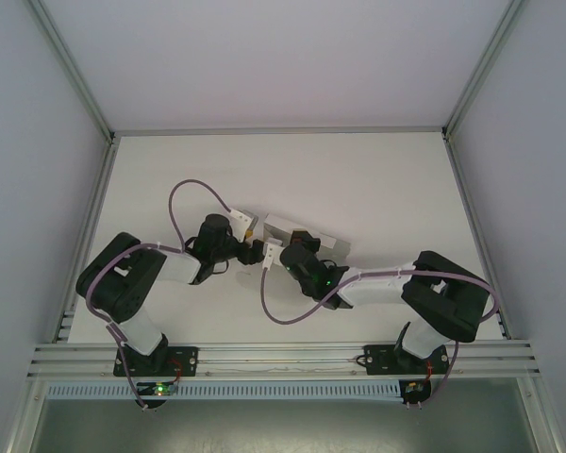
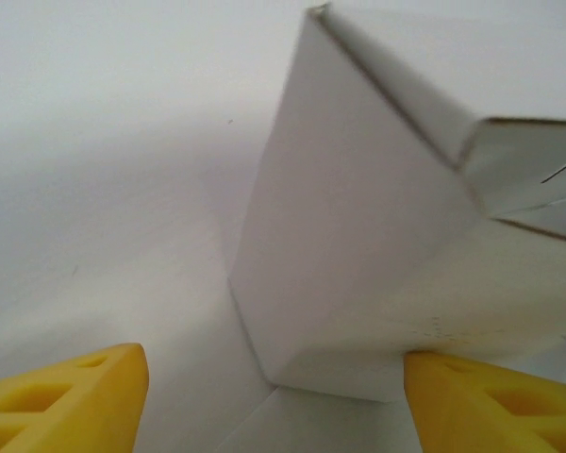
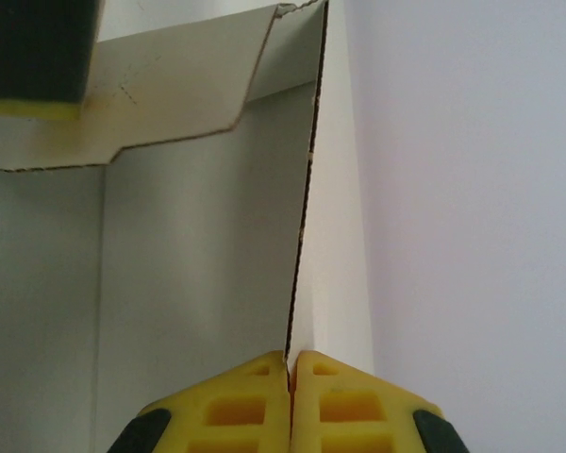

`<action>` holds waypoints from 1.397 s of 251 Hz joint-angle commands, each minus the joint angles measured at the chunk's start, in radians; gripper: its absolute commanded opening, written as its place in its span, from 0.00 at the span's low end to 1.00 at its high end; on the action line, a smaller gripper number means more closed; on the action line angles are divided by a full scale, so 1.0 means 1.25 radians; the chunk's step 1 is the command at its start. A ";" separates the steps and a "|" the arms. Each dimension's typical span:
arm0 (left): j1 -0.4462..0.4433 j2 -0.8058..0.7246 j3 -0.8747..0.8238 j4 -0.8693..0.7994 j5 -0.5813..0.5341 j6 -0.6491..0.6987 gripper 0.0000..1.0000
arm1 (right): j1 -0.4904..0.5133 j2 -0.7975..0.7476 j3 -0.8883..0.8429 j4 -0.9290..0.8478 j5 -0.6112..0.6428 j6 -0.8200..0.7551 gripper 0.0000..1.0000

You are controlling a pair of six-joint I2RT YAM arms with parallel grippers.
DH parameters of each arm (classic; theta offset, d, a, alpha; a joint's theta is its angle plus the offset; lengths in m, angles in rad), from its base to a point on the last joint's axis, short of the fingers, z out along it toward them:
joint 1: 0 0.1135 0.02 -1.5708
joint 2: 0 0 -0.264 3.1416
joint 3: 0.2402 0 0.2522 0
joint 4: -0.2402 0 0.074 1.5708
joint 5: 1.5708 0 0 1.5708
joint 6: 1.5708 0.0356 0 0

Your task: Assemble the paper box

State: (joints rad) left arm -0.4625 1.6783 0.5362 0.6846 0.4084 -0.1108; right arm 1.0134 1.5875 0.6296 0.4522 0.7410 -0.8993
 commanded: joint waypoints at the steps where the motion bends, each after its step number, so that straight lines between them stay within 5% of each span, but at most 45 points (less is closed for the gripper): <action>1: -0.013 0.005 0.052 0.143 0.121 0.041 0.70 | 0.006 0.071 -0.018 -0.208 -0.171 0.024 0.00; 61: -0.010 0.068 0.101 0.171 0.119 0.038 0.68 | -0.005 0.065 -0.009 -0.241 -0.213 0.042 0.00; 142: -0.009 0.091 0.088 0.211 0.003 0.040 0.32 | -0.019 0.061 -0.003 -0.259 -0.207 0.052 0.00; 203: -0.013 0.094 0.074 0.198 -0.106 0.018 0.24 | -0.027 0.062 0.006 -0.273 -0.196 0.056 0.00; 283: -0.013 0.002 0.018 0.160 0.084 -0.002 0.65 | -0.044 0.039 0.011 -0.277 -0.229 0.070 0.00; 329: -0.013 -0.176 -0.075 0.063 0.028 -0.041 0.99 | -0.049 0.053 0.010 -0.270 -0.211 0.061 0.00; 350: -0.013 -0.280 -0.123 0.012 -0.058 -0.062 1.00 | -0.050 0.049 0.007 -0.267 -0.213 0.060 0.00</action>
State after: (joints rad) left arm -0.4610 1.4971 0.4526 0.7597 0.3759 -0.1436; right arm 0.9672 1.5726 0.6941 0.3584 0.5629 -0.8402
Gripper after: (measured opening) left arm 0.992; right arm 0.047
